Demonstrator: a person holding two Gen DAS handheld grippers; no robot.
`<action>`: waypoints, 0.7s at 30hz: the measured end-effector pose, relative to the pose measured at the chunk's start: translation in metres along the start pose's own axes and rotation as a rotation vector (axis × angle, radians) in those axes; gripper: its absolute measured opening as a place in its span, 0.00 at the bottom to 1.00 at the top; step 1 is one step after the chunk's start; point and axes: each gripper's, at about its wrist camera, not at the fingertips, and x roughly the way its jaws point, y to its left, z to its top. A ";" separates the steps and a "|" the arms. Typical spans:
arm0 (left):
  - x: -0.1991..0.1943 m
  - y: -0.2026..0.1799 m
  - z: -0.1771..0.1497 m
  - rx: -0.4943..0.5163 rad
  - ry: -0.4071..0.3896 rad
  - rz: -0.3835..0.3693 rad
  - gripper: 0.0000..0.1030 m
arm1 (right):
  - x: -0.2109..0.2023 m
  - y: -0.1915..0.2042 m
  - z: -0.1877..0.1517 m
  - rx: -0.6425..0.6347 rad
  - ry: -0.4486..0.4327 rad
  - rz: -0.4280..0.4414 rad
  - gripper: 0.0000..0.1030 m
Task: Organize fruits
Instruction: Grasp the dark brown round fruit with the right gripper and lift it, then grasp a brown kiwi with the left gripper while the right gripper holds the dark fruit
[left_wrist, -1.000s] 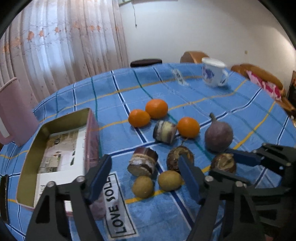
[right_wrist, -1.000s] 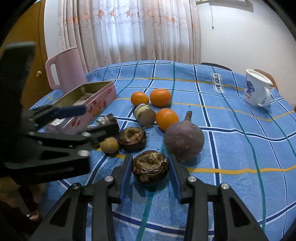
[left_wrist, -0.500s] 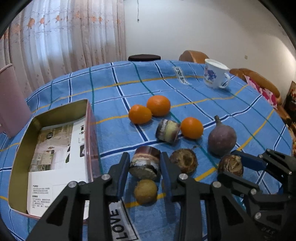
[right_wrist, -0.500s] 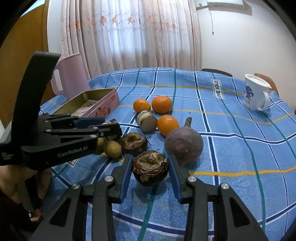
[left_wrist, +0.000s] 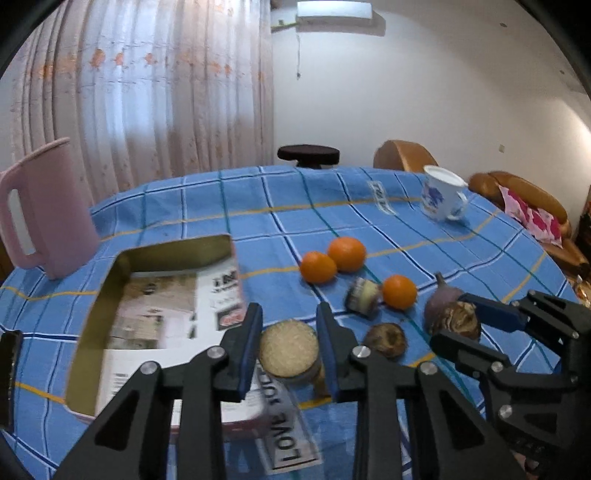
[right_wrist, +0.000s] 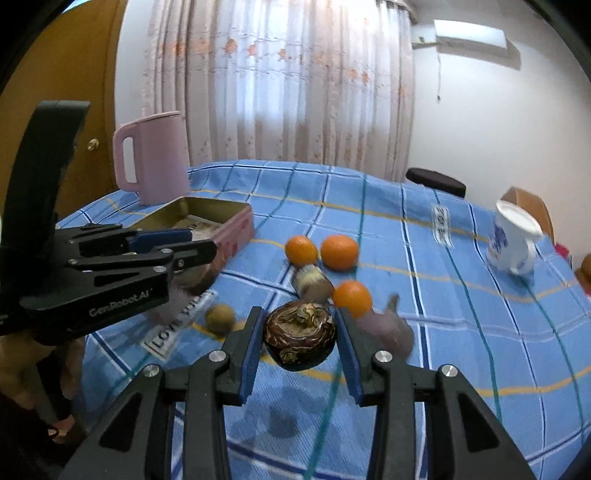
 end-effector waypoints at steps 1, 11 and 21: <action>-0.001 0.003 0.000 -0.006 -0.002 -0.004 0.13 | 0.001 0.003 0.003 -0.010 -0.001 0.000 0.39; 0.001 0.045 0.001 -0.063 0.005 0.077 0.13 | 0.025 0.023 0.036 -0.068 -0.026 0.018 0.39; -0.025 0.012 -0.008 -0.017 -0.057 0.029 0.87 | 0.018 -0.003 0.005 -0.007 0.007 -0.029 0.39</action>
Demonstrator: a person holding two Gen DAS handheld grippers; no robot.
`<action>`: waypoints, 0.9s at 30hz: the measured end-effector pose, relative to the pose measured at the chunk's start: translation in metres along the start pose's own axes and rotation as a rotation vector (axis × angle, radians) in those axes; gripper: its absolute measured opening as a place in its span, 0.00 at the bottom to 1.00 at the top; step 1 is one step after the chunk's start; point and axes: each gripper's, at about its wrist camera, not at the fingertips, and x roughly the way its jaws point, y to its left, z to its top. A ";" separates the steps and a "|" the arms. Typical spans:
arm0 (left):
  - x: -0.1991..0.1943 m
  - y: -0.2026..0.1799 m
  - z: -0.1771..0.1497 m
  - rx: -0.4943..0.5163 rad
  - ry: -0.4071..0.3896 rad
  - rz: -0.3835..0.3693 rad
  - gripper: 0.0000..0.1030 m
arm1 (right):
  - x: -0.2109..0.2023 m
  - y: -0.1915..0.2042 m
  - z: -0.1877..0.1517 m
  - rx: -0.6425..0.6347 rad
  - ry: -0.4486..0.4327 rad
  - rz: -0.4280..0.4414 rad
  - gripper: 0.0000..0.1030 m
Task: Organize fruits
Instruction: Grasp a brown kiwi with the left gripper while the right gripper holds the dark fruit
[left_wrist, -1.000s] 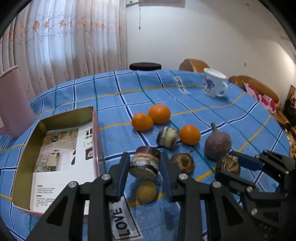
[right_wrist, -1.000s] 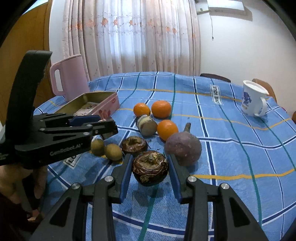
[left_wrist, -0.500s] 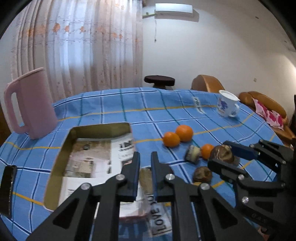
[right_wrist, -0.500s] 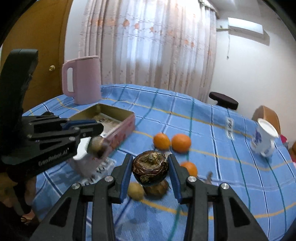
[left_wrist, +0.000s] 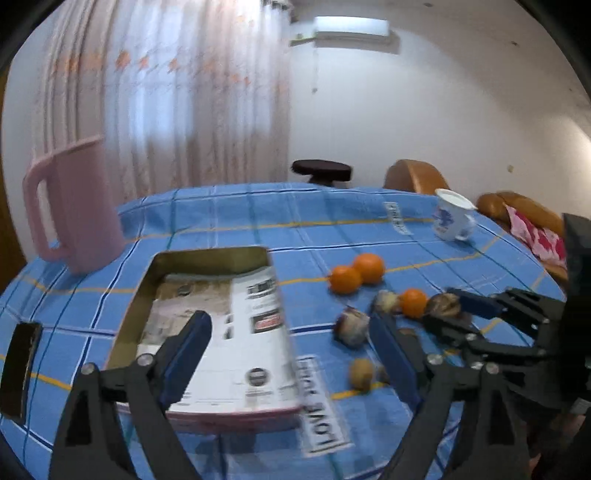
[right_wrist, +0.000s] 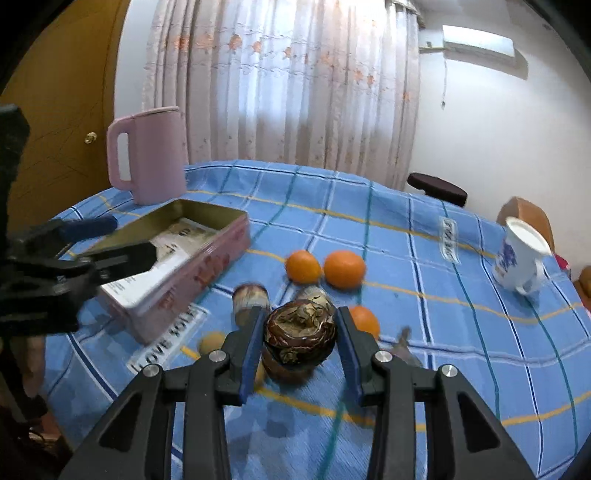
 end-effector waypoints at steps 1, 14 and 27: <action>0.000 -0.006 0.000 0.010 0.004 -0.016 0.87 | -0.001 -0.003 -0.003 0.006 0.003 -0.007 0.39; 0.051 -0.061 -0.026 0.107 0.201 -0.072 0.51 | -0.026 -0.043 -0.032 0.097 -0.010 -0.042 0.39; 0.046 -0.080 -0.026 0.130 0.191 -0.134 0.50 | -0.027 -0.046 -0.038 0.113 -0.015 -0.029 0.39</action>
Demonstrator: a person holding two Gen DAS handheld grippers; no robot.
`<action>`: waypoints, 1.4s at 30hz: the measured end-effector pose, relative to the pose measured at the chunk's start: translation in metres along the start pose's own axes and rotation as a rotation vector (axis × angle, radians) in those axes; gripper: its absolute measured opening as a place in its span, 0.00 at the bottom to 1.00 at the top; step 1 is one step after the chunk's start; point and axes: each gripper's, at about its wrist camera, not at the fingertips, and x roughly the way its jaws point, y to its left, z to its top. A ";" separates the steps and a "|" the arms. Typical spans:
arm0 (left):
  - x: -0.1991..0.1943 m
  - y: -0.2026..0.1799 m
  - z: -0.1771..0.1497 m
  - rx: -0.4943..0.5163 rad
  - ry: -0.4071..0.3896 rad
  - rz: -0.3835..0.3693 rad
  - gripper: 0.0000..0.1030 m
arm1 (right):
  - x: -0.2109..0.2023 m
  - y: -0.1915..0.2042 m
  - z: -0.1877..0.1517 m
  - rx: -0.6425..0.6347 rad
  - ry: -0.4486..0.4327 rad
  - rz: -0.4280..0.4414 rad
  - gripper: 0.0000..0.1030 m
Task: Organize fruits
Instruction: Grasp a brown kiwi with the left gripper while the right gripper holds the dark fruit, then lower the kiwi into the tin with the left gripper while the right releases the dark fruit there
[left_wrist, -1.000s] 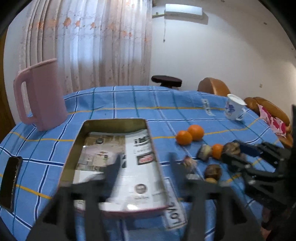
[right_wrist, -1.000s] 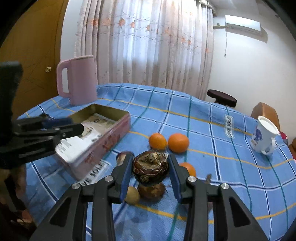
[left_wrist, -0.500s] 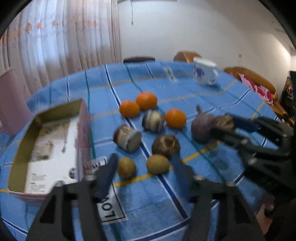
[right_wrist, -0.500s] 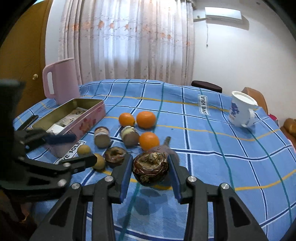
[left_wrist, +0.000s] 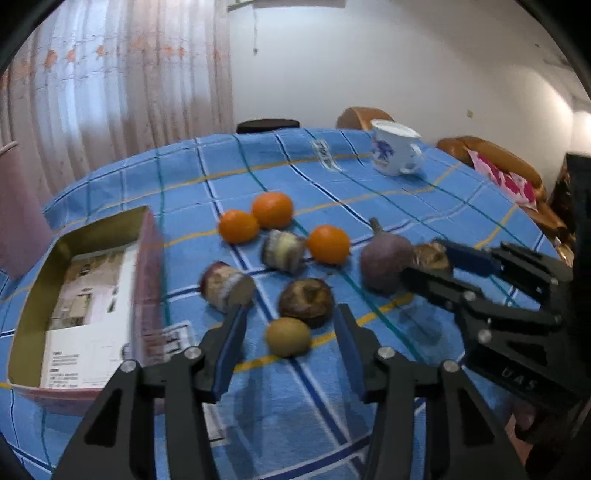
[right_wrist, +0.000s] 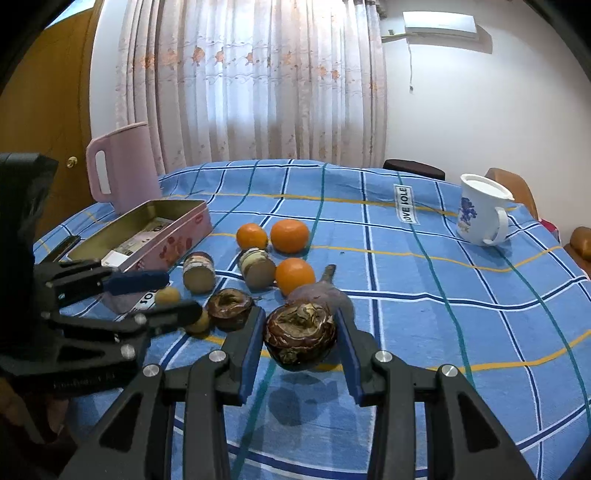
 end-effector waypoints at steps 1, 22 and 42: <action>0.005 -0.001 -0.001 0.001 0.017 -0.004 0.50 | -0.001 -0.001 0.000 0.002 0.000 -0.002 0.39; -0.032 0.045 0.019 -0.054 -0.085 0.160 0.30 | 0.005 0.037 0.051 -0.065 -0.044 0.164 0.39; -0.029 0.168 -0.003 -0.228 -0.046 0.312 0.30 | 0.098 0.146 0.100 -0.201 0.053 0.295 0.39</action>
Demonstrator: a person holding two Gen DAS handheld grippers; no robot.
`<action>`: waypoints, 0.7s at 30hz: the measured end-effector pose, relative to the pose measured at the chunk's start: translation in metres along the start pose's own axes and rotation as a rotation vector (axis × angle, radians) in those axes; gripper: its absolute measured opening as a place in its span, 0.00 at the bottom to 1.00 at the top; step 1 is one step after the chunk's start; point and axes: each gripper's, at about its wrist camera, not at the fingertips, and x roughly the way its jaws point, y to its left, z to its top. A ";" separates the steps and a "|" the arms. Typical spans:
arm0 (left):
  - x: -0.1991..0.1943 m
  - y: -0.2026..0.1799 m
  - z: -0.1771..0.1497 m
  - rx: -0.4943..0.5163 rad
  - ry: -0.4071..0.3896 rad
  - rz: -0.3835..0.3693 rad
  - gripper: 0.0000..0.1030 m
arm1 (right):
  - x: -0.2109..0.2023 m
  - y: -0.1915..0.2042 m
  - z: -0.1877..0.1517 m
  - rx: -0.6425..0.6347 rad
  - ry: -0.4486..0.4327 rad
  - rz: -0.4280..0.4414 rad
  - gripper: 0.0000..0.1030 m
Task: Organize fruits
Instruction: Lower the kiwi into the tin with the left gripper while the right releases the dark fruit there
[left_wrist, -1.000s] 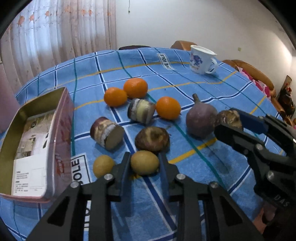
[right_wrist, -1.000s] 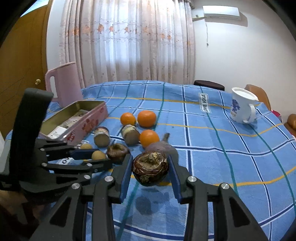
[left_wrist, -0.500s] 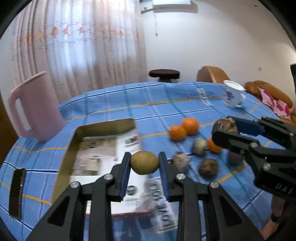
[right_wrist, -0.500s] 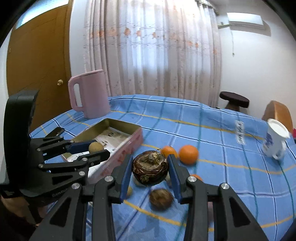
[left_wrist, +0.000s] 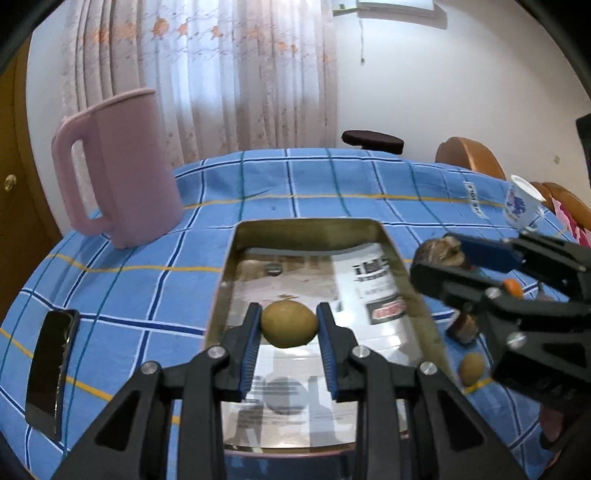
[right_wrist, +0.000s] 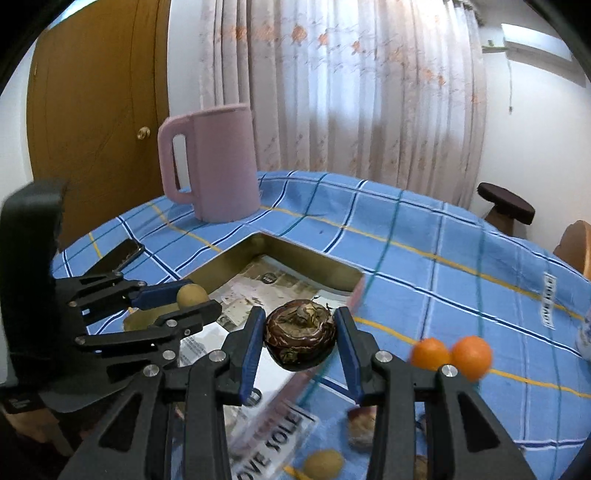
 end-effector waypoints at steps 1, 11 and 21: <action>0.001 0.004 -0.002 -0.006 0.001 0.006 0.30 | 0.006 0.003 0.000 -0.002 0.010 0.004 0.39; -0.003 0.027 -0.008 -0.056 -0.001 -0.013 0.40 | 0.042 0.009 0.006 0.038 0.056 -0.043 0.72; -0.044 -0.004 -0.008 -0.011 -0.121 -0.041 1.00 | -0.028 -0.020 -0.017 0.036 -0.025 -0.143 0.74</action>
